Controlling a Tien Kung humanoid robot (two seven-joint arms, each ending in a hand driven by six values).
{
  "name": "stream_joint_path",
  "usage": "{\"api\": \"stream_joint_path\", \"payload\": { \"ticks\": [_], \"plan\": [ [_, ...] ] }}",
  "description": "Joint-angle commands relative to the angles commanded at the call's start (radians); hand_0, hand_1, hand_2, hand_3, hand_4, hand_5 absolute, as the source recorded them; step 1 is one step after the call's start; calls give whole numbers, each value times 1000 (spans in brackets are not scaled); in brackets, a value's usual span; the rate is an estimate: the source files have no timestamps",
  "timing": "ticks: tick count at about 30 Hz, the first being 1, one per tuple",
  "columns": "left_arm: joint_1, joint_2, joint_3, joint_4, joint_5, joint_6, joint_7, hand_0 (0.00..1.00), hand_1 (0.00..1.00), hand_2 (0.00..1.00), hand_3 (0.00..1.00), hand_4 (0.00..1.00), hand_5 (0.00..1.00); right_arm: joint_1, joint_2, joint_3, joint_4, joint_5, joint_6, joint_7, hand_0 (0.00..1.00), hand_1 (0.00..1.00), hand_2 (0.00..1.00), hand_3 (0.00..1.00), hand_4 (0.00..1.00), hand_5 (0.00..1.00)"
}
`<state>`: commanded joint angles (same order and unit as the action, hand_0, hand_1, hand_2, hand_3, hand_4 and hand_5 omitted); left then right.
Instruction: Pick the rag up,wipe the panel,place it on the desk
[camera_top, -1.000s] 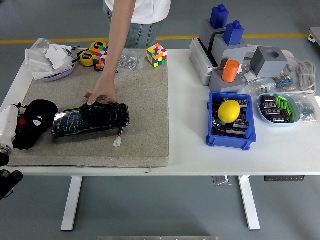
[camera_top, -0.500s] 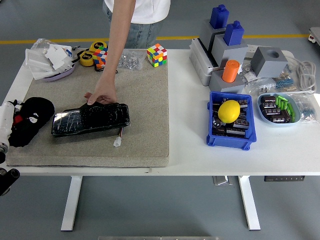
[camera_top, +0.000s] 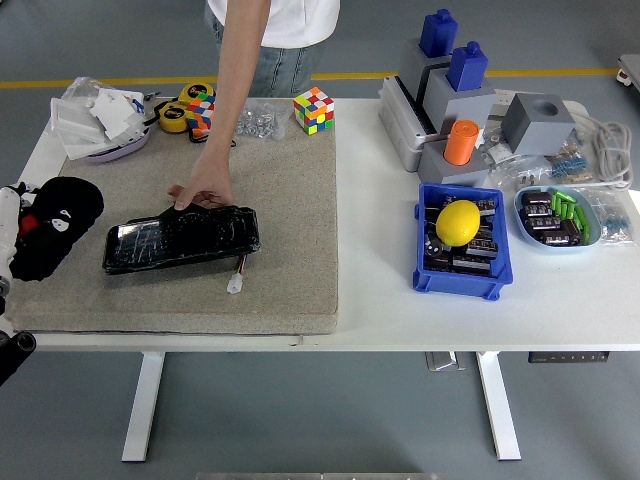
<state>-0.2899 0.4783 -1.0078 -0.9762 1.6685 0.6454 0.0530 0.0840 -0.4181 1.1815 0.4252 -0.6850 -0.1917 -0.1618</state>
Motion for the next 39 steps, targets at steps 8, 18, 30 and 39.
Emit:
{"api": "stream_joint_path", "payload": {
  "ticks": [8,18,30,39],
  "plan": [
    [33,10,-12,-111,65,0,43,195,97,249,583,545,369,-2,-2,-3,-9,2,2,0,743,639,693,600,969,582],
    [39,12,40,-133,65,0,46,195,94,247,584,545,365,1,-1,-5,-8,2,-1,3,742,640,693,600,968,582],
    [33,1,71,-126,42,0,27,195,92,248,586,546,360,2,-3,-4,-9,3,0,2,743,638,693,601,968,582],
    [22,-13,109,-147,35,0,22,195,93,250,588,544,355,4,-5,-6,-9,3,1,1,740,639,693,601,969,582]
  ]
}}
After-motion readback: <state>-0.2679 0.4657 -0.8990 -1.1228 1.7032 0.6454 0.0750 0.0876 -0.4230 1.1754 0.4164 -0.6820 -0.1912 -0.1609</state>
